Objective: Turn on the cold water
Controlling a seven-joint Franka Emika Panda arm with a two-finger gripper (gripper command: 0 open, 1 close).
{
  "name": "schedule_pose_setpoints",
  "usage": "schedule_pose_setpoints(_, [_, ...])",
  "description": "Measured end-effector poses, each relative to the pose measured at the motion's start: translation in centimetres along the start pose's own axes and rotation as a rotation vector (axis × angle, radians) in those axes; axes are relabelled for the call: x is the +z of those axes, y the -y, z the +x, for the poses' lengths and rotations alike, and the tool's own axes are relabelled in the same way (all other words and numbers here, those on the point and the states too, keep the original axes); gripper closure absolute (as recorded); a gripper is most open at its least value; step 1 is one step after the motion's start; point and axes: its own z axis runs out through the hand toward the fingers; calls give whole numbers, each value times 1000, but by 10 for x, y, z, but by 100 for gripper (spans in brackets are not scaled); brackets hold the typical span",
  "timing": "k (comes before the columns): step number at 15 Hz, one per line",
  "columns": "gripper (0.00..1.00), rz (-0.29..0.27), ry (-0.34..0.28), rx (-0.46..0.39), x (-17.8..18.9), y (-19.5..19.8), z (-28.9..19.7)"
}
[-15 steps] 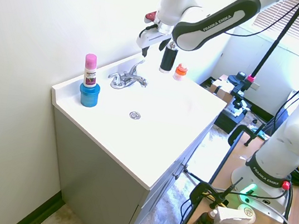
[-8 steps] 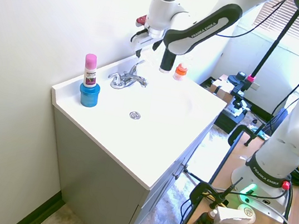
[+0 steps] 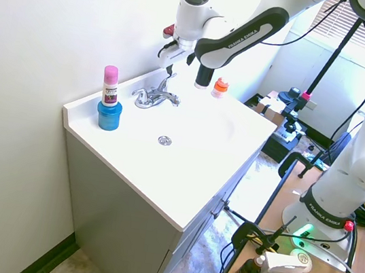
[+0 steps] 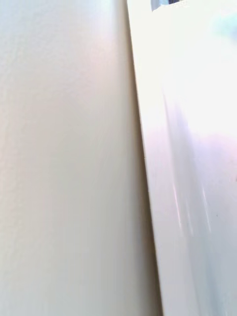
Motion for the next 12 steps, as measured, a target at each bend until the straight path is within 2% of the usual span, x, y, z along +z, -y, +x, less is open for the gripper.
schedule_pose_setpoints(4, [0, -31, 34, -49, 3, -3, -1])
schedule_pose_setpoints(8, [0, -55, 105, -92, 1, -1, -9])
schedule_pose_setpoints(12, [0, -52, 158, -89, -11, 2, -12])
